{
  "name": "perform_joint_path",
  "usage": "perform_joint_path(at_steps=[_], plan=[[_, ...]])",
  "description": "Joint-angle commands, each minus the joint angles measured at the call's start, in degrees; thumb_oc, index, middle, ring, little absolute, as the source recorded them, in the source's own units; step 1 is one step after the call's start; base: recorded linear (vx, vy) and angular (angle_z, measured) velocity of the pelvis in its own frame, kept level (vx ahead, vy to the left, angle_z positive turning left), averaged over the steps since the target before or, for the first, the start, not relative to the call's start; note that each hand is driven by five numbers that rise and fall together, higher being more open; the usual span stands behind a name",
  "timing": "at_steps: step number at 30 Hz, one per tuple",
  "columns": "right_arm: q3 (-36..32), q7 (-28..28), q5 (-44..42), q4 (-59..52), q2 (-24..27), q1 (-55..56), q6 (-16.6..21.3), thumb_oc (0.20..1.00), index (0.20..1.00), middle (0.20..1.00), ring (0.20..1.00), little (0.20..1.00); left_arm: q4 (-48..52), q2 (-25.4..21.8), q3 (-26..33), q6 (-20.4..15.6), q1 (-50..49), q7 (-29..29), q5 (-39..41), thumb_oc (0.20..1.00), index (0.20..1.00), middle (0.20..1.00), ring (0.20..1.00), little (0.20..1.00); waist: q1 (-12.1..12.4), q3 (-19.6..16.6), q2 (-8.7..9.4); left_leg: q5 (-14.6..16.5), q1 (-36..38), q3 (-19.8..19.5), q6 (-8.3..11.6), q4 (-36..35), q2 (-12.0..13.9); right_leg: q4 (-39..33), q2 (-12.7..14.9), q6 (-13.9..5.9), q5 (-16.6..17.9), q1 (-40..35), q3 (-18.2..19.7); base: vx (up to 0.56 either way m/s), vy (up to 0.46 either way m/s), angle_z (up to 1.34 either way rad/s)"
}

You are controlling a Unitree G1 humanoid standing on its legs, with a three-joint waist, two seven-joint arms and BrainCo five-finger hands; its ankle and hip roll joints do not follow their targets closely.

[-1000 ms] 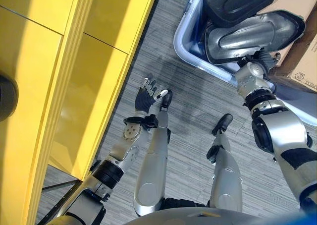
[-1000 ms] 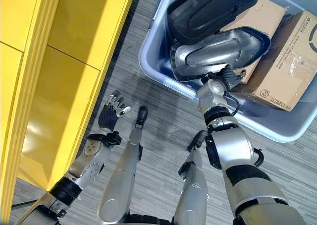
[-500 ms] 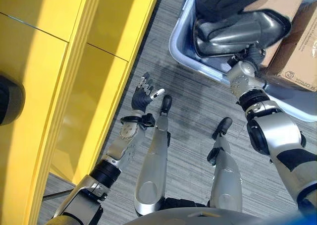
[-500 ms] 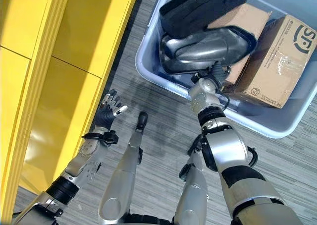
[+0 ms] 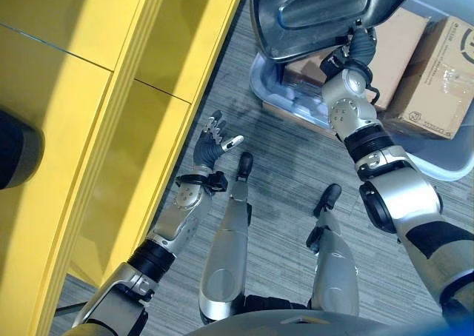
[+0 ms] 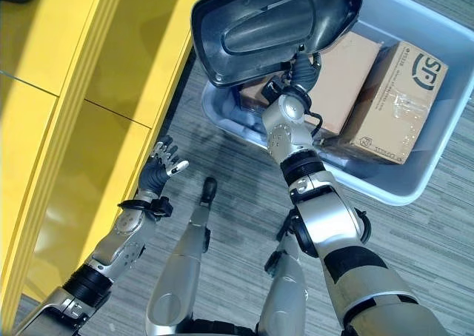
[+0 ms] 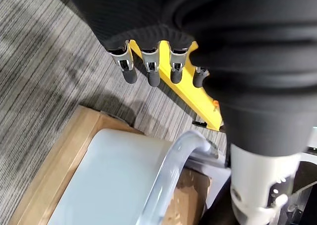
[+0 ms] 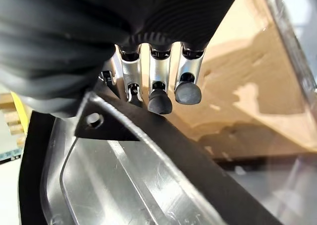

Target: Move parts from the plastic box to the shelf.

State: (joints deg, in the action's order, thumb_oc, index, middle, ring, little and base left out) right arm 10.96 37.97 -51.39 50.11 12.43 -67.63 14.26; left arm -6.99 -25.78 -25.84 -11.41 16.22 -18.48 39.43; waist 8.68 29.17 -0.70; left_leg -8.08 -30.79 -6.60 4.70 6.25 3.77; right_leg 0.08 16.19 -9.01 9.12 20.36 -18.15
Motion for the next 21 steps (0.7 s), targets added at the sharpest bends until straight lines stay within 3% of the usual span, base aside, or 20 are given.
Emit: perform_joint_path(at_steps=[1,12,21], plan=[[-0.7,-1.0,-0.1,-8.6,2.5,-2.1,6.0,0.200,0.200,0.200,0.200,0.200,4.1,-2.6,1.4,-0.9,-2.6,1.7,1.0,1.000,1.000,1.000,1.000,1.000,0.4,-0.9,2.53,4.6,5.5,4.2,-2.96,-0.7,0.7,2.3,2.1,-1.05,-0.1,-6.3,5.0,-0.01,-0.031,-0.04],[-1.0,-1.7,0.0,-16.2,2.0,3.3,7.2,0.200,0.200,0.200,0.200,0.200,3.8,-2.6,1.6,0.2,-4.5,2.8,0.8,1.000,1.000,1.000,1.000,1.000,-1.3,-2.6,2.58,4.0,7.5,4.7,-2.87,-1.4,1.1,2.3,1.8,-0.62,-0.3,-6.9,6.2,0.00,-0.010,-0.02],[1.4,-5.9,1.3,-28.7,1.1,14.9,6.5,0.200,0.200,0.200,0.200,0.200,3.5,-2.6,4.0,1.5,-7.6,4.2,-0.1,1.000,1.000,1.000,1.000,1.000,-2.8,-5.1,3.12,3.8,11.2,5.6,-2.51,-2.5,1.9,3.0,1.3,-0.20,-1.6,-8.7,7.2,0.00,-0.033,-0.09]])
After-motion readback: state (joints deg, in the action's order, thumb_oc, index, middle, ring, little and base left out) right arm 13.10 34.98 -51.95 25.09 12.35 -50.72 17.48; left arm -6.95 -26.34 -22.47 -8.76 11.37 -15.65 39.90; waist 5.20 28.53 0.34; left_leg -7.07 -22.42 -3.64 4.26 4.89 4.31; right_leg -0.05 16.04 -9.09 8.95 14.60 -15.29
